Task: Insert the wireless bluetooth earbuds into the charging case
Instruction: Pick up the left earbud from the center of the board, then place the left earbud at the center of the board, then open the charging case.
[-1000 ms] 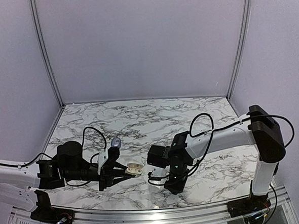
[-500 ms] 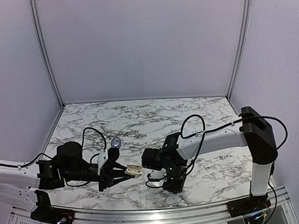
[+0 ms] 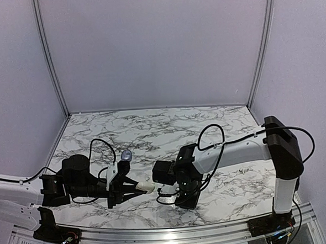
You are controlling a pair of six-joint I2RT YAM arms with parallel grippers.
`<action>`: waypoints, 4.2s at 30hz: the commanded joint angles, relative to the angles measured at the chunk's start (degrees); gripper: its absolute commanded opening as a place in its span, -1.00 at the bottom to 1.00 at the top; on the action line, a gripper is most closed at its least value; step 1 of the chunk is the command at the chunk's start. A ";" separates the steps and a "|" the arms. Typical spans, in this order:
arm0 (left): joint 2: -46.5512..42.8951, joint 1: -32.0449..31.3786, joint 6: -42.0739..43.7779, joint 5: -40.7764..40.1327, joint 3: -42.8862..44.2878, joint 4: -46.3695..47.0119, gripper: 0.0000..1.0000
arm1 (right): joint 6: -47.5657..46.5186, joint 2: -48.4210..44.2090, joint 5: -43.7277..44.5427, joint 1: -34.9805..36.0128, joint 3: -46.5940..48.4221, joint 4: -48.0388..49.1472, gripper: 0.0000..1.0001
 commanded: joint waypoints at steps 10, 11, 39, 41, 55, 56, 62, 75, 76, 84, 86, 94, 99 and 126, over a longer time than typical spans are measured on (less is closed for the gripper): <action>1.59 0.97 -7.09 -1.64 1.51 0.31 -1.00 | -1.05 -22.30 -12.95 -6.26 -4.34 18.11 -0.88; 1.94 1.24 -7.45 -1.47 1.80 0.31 -1.00 | -1.19 -23.67 -15.37 -6.26 -4.61 19.84 -0.88; 4.07 1.94 -8.48 3.52 4.88 0.40 -1.00 | 4.27 -19.70 -33.69 -4.31 -2.69 33.04 -0.90; 3.94 1.94 -8.40 3.91 4.73 0.40 -1.00 | 4.99 -20.22 -32.47 -5.40 -3.18 33.72 -0.91; 3.44 1.94 -8.71 6.68 4.75 0.43 -1.00 | 5.70 -23.68 -22.15 -7.60 -3.39 35.60 -0.90; 3.53 1.94 -8.77 7.00 4.84 0.43 -1.00 | 5.72 -23.69 -21.31 -7.65 -3.36 35.49 -0.91; 3.45 2.21 -10.11 6.37 4.51 0.45 -1.00 | 2.65 -26.19 -13.69 -7.67 -3.74 33.35 -0.92; 8.23 4.53 -16.48 3.74 7.61 0.49 -1.00 | -1.61 -25.78 1.45 -3.00 -5.14 28.20 -0.97; 8.76 5.03 -17.00 3.74 7.67 0.49 -1.00 | -1.49 -25.20 2.09 -3.16 -5.72 28.15 -0.97; 10.09 8.57 -19.81 2.29 5.76 0.51 -1.00 | 1.19 -20.35 -5.58 -8.86 -14.61 35.16 -0.89; 9.64 9.02 -19.88 1.79 5.14 0.49 -1.00 | 1.25 -18.78 -6.56 -9.26 -15.66 37.19 -0.87; 9.25 9.46 -19.88 2.40 4.75 0.52 -1.00 | -0.66 -8.48 -12.94 -9.94 -12.97 37.11 -0.87; 9.07 9.48 -19.68 2.07 4.11 0.57 -1.00 | -1.76 -4.57 -13.82 -10.00 -10.33 34.73 -0.70; 9.43 9.24 -15.00 8.93 4.14 0.73 -1.00 | -6.15 -19.96 -25.43 -9.73 -9.36 40.38 0.39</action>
